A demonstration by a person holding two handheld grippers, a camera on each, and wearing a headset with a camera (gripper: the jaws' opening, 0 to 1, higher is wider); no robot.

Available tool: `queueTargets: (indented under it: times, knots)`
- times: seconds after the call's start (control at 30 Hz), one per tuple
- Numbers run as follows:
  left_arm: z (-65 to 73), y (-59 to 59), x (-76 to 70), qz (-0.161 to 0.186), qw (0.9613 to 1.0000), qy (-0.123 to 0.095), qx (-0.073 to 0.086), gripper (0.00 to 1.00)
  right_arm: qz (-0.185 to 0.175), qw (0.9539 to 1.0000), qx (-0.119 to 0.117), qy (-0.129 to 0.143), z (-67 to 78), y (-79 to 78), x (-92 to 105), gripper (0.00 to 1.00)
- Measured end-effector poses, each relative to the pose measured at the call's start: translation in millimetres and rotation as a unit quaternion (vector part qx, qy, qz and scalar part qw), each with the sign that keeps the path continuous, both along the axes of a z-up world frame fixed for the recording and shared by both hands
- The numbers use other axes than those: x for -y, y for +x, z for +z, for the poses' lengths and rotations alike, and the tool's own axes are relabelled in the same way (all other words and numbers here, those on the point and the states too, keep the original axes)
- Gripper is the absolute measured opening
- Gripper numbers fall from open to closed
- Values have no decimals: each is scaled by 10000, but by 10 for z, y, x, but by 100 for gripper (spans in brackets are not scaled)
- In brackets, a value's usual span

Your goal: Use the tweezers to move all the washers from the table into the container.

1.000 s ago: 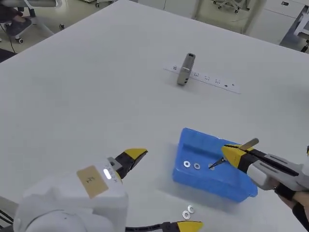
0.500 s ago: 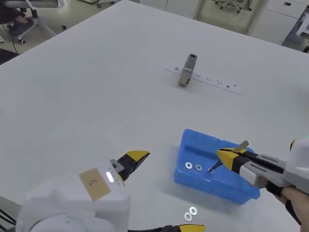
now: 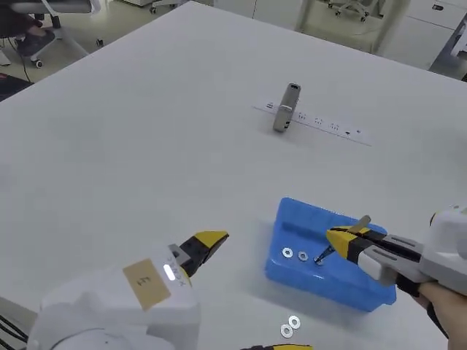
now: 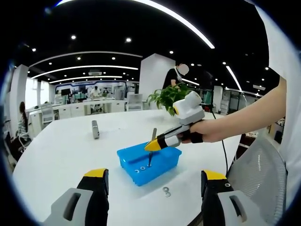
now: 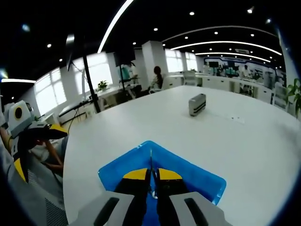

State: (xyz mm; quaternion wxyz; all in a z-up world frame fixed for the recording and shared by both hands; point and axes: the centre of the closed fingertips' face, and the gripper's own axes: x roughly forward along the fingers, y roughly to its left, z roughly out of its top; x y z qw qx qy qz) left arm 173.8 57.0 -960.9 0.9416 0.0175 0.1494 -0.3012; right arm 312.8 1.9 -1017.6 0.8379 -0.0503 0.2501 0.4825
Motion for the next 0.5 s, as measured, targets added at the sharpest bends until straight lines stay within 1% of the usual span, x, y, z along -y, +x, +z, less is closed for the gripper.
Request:
queueTargets:
  times: [0.13,0.2,0.33,0.5]
  knots:
    - [3,3,-8,19,10000,-6,4,82,-78,10000,-12,-19,-11,17,23,3]
    - [4,4,-9,23,10000,-8,6,82,-99,9999,-23,17,-1,18,25,3]
    - [4,3,-11,25,10000,-2,8,82,-166,9997,-40,170,73,10,32,3]
    - [7,4,-16,38,10000,-2,14,81,-254,9985,-10,490,231,-7,33,3]
